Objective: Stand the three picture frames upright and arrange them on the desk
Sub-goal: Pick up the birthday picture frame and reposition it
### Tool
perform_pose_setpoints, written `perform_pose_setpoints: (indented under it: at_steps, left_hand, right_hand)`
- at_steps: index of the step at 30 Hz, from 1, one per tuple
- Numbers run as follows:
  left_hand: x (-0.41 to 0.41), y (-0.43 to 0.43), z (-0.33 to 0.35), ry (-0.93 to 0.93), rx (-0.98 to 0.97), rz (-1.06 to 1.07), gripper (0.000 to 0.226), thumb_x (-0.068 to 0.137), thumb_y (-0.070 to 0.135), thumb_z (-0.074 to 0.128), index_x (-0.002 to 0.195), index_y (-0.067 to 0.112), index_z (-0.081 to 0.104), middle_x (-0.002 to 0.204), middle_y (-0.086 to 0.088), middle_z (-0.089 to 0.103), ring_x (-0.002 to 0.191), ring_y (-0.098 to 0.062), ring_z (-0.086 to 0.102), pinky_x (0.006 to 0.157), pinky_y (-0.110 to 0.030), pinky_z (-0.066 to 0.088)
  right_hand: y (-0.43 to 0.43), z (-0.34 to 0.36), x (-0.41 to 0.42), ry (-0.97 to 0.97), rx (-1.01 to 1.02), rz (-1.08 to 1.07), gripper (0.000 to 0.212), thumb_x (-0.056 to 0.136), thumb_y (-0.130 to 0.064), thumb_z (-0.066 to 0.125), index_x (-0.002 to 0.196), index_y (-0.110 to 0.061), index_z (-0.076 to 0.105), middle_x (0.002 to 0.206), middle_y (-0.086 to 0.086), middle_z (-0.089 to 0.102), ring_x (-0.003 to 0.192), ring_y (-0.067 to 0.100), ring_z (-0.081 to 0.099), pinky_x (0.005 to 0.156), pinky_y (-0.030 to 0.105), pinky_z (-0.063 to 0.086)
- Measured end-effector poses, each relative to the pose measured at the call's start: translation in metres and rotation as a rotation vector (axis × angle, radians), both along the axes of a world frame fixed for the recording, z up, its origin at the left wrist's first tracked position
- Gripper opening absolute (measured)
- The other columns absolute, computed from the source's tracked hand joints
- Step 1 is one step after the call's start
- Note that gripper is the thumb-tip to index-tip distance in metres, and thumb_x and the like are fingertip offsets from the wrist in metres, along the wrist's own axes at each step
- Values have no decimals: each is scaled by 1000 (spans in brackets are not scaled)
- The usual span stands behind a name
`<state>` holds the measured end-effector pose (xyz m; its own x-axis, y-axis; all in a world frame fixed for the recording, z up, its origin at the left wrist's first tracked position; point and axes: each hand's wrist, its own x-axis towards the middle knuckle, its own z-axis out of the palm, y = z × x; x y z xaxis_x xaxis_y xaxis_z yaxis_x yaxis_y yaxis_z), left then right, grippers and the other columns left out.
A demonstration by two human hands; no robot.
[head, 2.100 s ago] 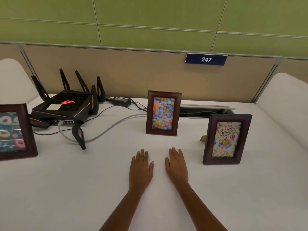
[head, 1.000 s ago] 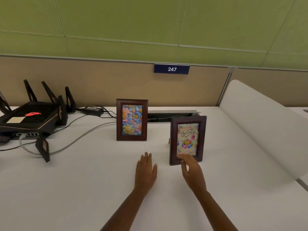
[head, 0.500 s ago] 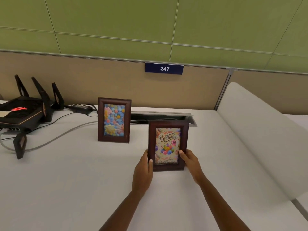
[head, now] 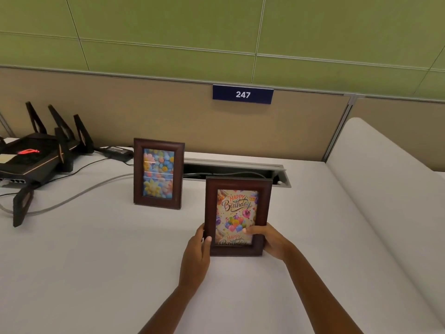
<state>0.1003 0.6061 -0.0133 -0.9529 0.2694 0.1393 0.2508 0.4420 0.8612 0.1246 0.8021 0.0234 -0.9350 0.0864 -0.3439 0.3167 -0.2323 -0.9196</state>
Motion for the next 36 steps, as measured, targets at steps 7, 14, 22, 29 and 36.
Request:
perform_pose_setpoints:
  at_steps: [7,14,22,29,36]
  left_hand:
    - [-11,28,6,11,23,9,41,96,13,40,136,4,38,136,-15,51,126,-26,48,101,-34,44]
    - [-29,93,27,8,34,-101,41,98,15,36,137,6,36,135,-13,53,124,-26,51,99,-33,45]
    - [-40,178,37,-93,2,-264,42,98,19,34,139,9,34,139,-11,50,126,-27,49,101,-38,45]
    - [-42,224,35,-135,14,-341,42,98,17,34,140,9,33,139,-12,49,127,-27,48,103,-40,45]
    - [-43,243,30,-134,-12,-355,43,98,16,35,140,9,32,140,-12,48,128,-27,48,104,-40,45]
  right_hand:
    - [24,-6,0,31,-44,-75,36,76,9,57,94,-22,60,79,-11,76,76,9,71,59,20,58]
    - [76,8,8,82,-40,-201,35,78,6,57,95,-24,59,86,-8,74,81,12,70,59,20,58]
    - [151,16,20,58,-9,-331,33,78,5,56,93,-24,59,88,-5,72,83,16,68,62,27,57]
    - [198,17,21,24,30,-367,29,78,3,57,90,-24,61,84,-4,73,80,17,68,58,25,58]
    - [221,10,18,14,20,-376,24,79,0,57,90,-21,61,76,-5,76,71,14,72,54,24,59]
